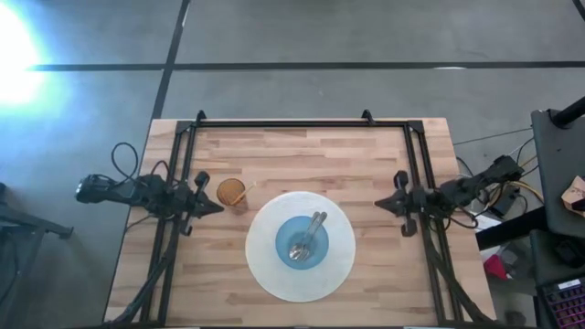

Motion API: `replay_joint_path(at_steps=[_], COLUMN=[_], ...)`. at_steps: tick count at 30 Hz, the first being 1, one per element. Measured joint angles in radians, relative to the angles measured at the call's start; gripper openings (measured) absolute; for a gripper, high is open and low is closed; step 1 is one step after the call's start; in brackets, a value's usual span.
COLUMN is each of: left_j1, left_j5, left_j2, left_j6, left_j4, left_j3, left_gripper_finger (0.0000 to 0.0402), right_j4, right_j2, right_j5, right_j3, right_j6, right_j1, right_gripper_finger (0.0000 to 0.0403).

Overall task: Pick & Place Utensil
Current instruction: Return to Home Position

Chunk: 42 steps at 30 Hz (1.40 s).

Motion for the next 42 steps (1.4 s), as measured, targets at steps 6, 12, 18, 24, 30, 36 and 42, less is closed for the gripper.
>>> replay_joint_path(at_steps=[6,12,18,24,30,36,42], left_j1=[0.000,0.000,0.000,0.000,0.000,-0.001,-0.002], left_j5=[0.004,0.009,-0.020,-0.066,-0.118,-0.097,-0.090], left_j2=[0.000,0.000,0.000,0.000,0.000,-0.001,-0.001], left_j6=[-0.016,-0.010,-0.004,-0.033,-0.021,-0.036,-0.020], left_j4=[-0.007,-0.016,-0.045,-0.047,0.000,0.070,0.073], left_j3=[0.000,-0.001,-0.009,-0.009,-0.033,-0.086,-0.076], left_gripper_finger=[0.0000,0.0000,0.0000,0.0000,0.0000,0.0000,0.0000], right_j4=[0.207,0.226,0.159,0.118,0.174,0.209,0.202], right_j2=[0.000,0.000,0.000,0.000,0.000,0.000,0.000], right_j5=[-0.096,-0.136,-0.169,-0.171,-0.164,-0.167,-0.177], right_j3=[-0.100,-0.108,-0.108,-0.108,-0.108,-0.108,-0.108], right_j6=[-0.097,-0.127,-0.096,-0.040,-0.119,-0.175,-0.176], right_j1=[0.000,-0.021,-0.061,-0.069,-0.094,-0.163,-0.213], right_gripper_finger=[0.0008,0.0008,0.0008,0.0008,0.0008,0.0008,0.0008])
